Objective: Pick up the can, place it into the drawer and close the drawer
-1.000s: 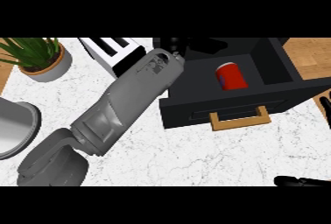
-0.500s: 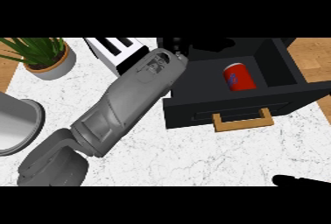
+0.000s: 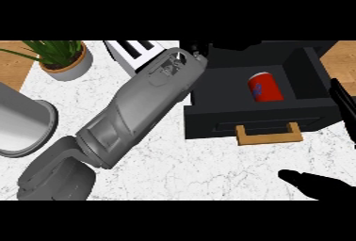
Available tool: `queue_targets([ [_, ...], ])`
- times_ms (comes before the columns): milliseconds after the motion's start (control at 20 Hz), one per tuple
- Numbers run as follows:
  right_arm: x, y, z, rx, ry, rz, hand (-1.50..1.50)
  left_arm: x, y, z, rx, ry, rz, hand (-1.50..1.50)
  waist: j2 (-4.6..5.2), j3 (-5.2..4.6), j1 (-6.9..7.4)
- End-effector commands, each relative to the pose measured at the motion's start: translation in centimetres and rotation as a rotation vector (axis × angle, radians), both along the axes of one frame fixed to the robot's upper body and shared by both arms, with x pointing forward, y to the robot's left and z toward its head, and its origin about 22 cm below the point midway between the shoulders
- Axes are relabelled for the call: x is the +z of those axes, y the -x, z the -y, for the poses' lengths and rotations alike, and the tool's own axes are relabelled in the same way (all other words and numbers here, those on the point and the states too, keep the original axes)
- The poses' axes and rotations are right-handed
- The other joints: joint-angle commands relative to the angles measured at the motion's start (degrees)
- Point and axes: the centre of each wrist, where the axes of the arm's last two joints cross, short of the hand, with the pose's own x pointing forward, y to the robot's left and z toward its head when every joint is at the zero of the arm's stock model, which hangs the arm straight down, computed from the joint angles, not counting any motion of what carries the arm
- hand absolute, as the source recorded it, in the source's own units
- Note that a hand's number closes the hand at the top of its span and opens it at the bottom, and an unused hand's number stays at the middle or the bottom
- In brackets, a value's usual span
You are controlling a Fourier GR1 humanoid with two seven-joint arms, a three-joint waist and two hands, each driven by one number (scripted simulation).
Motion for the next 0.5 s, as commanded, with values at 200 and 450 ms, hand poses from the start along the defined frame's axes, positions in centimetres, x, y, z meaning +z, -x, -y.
queue_targets([
  [200, -2.2, -3.5, -3.1, -0.070, 0.296, -0.023, -1.50, 0.2, 0.0, 0.0, -0.021, 0.014, -0.027, -1.50, -0.49, -0.05, 3.01],
  [450, -6.5, -4.5, -4.2, -0.115, 0.430, -0.084, -1.50, 1.3, -0.1, -0.3, -0.002, 0.021, -0.039, -1.50, -0.87, -0.03, 3.59],
])
